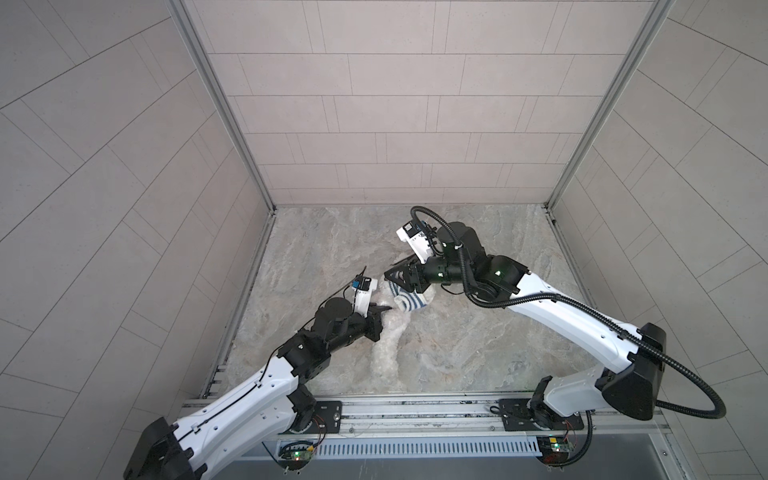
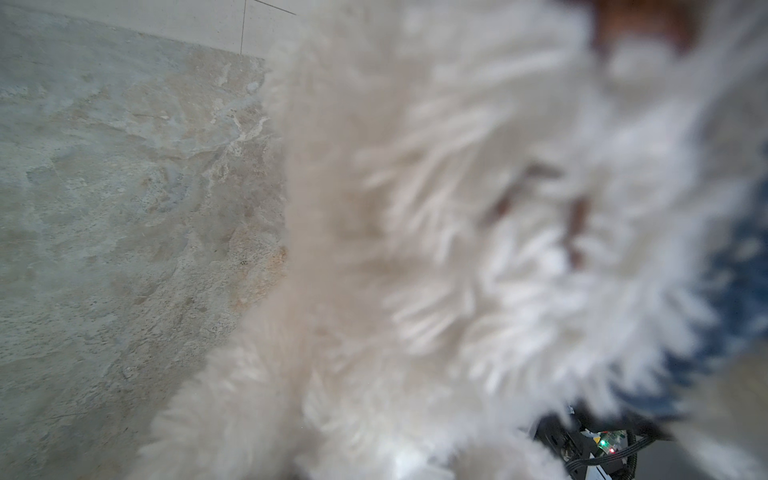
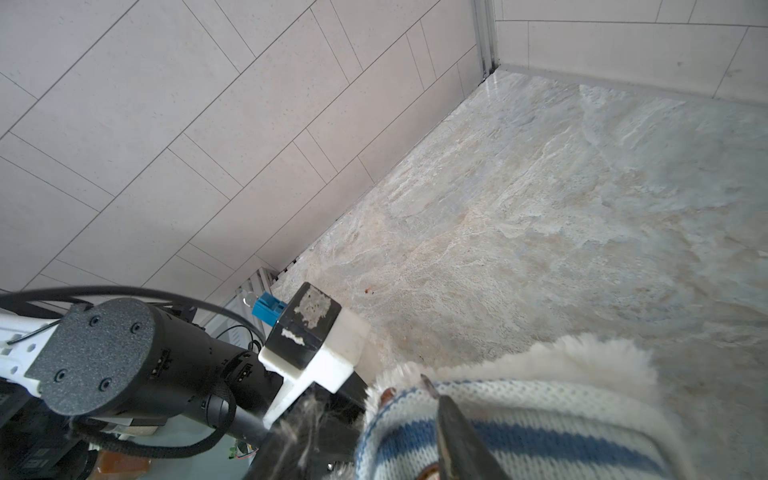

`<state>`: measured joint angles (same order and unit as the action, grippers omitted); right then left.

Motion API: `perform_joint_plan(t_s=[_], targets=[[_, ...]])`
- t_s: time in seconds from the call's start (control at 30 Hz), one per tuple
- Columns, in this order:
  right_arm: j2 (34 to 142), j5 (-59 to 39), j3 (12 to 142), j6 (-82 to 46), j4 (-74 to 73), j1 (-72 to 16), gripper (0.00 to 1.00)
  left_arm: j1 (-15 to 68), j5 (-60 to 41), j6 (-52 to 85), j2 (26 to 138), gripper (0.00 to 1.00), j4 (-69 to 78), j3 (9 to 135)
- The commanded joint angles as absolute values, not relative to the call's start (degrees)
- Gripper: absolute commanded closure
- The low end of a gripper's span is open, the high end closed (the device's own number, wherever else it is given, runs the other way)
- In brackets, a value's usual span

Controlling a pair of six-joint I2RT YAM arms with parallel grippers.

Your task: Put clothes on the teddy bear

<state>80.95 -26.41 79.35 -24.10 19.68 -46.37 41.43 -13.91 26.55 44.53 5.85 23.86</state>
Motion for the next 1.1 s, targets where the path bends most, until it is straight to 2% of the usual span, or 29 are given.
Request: perform_joint_plan(t_s=[0.0, 0.3, 0.47, 0.8, 0.93, 1.07], targets=[[78.71, -23.52, 81.91, -23.64, 24.61, -47.17, 0.49, 41.48, -13.89, 27.73, 43.28, 1.0, 12.39, 23.32], [77.63, -20.07, 87.54, -23.71, 30.22, -50.11, 0.44, 40.55, -12.67, 29.98, 43.41, 1.0, 15.16, 21.63], [74.9, -18.79, 88.86, -24.66, 32.49, -50.71, 0.44, 40.14, -10.51, 31.61, 43.32, 1.0, 15.57, 20.74], [69.88, -14.71, 86.02, -28.36, 40.91, -49.06, 0.66, 39.94, -10.5, 30.63, 41.07, 1.0, 18.67, 18.39], [70.9, -14.3, 85.72, -28.48, 42.38, -48.69, 0.7, 39.99, -11.54, 29.98, 40.57, 1.0, 19.16, 18.09], [72.04, -14.59, 85.42, -28.55, 41.77, -48.26, 0.71, 40.06, -12.86, 29.3, 39.83, 1.0, 19.01, 17.92]])
